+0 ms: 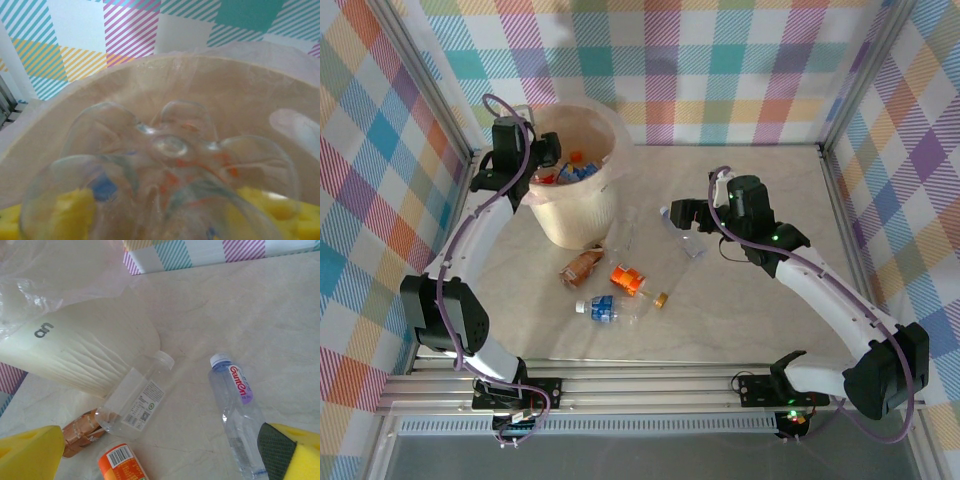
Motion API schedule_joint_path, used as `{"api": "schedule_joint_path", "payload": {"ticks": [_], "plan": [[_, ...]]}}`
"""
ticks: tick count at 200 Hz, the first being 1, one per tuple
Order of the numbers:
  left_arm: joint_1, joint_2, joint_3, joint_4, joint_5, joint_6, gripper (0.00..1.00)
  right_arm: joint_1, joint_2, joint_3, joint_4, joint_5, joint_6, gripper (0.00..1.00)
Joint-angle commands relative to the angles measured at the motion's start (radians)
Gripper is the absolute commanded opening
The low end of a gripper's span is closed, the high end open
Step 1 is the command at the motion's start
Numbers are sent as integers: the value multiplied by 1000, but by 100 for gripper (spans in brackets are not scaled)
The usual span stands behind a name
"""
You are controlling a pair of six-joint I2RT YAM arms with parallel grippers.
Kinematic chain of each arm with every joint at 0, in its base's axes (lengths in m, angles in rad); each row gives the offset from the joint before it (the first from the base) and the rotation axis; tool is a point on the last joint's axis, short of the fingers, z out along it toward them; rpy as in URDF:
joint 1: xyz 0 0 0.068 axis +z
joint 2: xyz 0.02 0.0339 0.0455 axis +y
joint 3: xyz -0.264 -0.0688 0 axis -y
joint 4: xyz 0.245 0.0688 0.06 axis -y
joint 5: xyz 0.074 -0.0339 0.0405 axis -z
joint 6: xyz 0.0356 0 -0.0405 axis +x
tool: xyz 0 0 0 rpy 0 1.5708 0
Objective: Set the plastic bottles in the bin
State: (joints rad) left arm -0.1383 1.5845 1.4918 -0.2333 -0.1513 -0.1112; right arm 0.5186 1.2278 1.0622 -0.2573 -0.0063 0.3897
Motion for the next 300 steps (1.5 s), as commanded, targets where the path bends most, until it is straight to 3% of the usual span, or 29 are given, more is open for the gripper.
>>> {"api": "schedule_joint_path", "payload": {"ticks": [1,46,85,132,186,242,300], "plan": [[11,-24,-9,8,6,-30,75,4,23,40,-72,49,11,100],[11,-48,117,-143,51,-41,100,1,154,145,-248,85,-50,100],[11,-84,231,-275,62,-62,100,-39,230,186,-344,41,-147,100],[11,-158,245,-331,91,-70,100,-84,330,219,-415,-11,-250,100],[10,-323,70,-267,208,-131,100,-97,459,290,-451,-46,-345,100],[11,-484,-152,-198,216,-234,100,-103,606,374,-474,-46,-387,100],[11,-564,-252,-163,217,-296,100,-103,705,412,-458,-80,-394,98]]}}
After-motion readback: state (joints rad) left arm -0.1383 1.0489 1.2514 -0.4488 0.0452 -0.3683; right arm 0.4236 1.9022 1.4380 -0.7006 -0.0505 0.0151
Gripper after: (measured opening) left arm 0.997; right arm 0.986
